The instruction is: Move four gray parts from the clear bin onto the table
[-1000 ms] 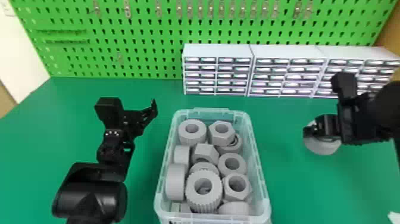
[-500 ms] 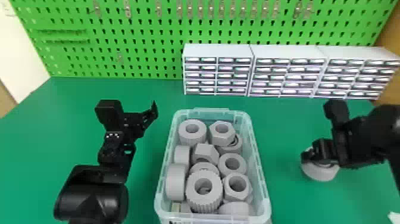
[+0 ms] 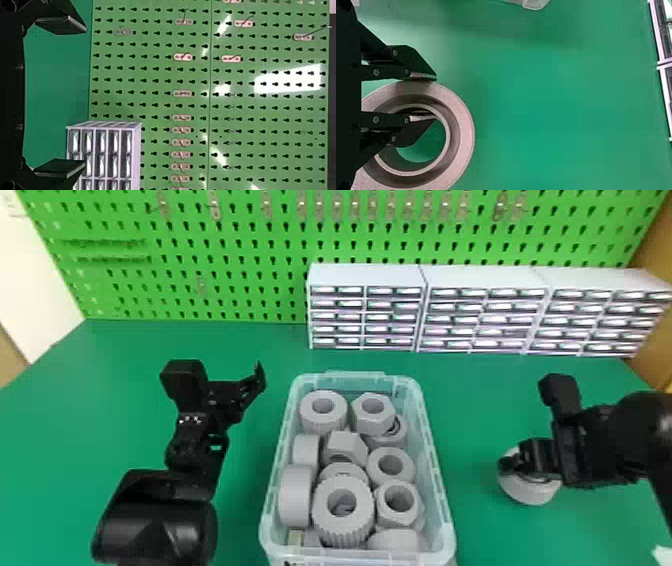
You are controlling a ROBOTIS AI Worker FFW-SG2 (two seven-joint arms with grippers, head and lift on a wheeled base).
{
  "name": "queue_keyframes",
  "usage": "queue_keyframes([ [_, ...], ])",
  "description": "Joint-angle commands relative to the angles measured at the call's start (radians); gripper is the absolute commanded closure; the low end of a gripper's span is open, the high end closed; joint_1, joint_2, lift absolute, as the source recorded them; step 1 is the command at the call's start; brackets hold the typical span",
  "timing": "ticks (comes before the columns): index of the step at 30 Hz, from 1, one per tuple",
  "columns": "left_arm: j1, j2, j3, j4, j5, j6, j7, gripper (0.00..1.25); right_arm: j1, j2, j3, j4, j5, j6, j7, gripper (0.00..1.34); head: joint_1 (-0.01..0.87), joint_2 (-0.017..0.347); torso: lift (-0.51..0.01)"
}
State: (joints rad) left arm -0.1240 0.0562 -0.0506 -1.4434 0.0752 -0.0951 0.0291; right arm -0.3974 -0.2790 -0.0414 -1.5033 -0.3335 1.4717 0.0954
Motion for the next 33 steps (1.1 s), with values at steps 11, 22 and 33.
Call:
queue_keyframes([
  [11, 0.006, -0.007, 0.003, 0.000, 0.000, 0.000, 0.000, 0.10, 0.025, -0.003, 0.012, -0.003, -0.012, -0.037, 0.001, 1.09, 0.693, 0.072, -0.052],
  [22, 0.009, -0.015, 0.006, 0.000, -0.002, 0.000, 0.000, 0.10, 0.046, -0.009, 0.021, -0.002, -0.025, -0.071, 0.001, 1.09, 0.693, 0.072, -0.052],
  [33, 0.010, -0.018, 0.009, 0.000, -0.003, 0.000, 0.000, 0.10, 0.064, -0.008, 0.026, -0.002, -0.030, -0.091, 0.001, 1.09, 0.693, 0.072, -0.052],
])
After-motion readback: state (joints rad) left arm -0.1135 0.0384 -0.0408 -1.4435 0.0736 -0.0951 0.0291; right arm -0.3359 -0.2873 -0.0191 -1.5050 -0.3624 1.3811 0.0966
